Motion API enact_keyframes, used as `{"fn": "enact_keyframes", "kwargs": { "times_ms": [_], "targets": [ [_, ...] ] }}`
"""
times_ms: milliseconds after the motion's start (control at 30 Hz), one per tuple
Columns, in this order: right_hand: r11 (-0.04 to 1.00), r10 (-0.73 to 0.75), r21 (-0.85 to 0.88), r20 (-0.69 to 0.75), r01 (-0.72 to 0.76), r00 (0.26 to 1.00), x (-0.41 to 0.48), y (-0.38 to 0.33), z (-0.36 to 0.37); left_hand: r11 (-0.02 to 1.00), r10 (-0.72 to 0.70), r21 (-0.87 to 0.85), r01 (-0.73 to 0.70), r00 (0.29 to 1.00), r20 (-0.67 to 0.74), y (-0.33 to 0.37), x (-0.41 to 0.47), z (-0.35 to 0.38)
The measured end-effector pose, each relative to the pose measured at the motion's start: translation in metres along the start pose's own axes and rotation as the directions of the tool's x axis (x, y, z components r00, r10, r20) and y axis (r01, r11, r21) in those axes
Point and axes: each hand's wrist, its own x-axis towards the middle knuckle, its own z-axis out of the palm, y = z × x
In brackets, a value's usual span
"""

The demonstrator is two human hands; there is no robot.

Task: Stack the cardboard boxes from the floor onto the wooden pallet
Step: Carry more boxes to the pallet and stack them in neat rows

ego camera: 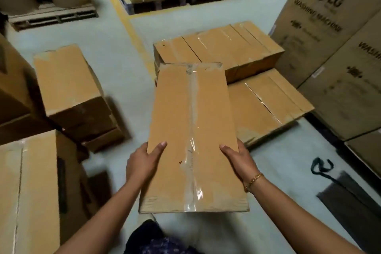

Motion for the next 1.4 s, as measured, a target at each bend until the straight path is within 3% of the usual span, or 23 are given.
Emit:
{"fn": "enact_keyframes", "kwargs": {
  "times_ms": [400, 800, 1133, 1400],
  "targets": [
    [0.989, 0.118, 0.099, -0.123, -0.106, 0.985, 0.090, 0.024, -0.155, 0.996, 0.058, 0.050, -0.069, 0.980, 0.193, 0.140, 0.052, 0.146],
    [0.984, 0.174, 0.062, -0.150, -0.167, 0.973, 0.239, 0.017, -0.282, 0.995, 0.016, 0.095, -0.042, 0.966, 0.259, 0.273, 0.122, 0.267],
    [0.986, 0.153, -0.072, 0.059, -0.148, 0.987, 0.405, 0.038, -0.428, 0.984, -0.135, -0.093, 0.151, 0.977, 0.164, 0.358, 0.129, 0.423],
    [0.962, 0.182, -0.246, 0.253, -0.119, 0.950, 0.524, 0.071, -0.510, 0.823, -0.337, -0.407, 0.397, 0.917, 0.212, 0.374, 0.107, 0.562]
  ]
}}
